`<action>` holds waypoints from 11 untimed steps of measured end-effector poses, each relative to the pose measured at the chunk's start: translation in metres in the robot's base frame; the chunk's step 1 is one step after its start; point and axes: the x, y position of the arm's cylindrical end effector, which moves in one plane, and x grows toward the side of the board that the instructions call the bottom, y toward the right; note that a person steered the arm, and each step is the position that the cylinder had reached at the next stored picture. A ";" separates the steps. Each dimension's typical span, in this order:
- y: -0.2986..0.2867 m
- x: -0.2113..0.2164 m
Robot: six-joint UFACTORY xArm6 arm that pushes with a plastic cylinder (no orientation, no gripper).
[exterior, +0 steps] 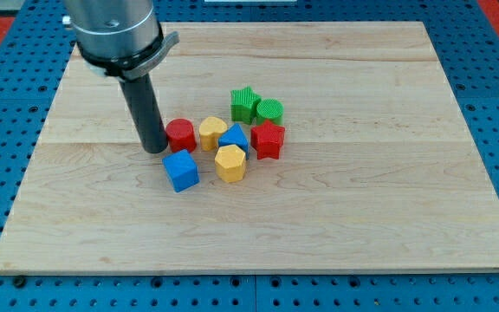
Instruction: Push the green blocks to the group of blocks
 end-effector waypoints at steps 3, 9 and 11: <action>-0.010 0.009; 0.069 0.084; 0.113 0.041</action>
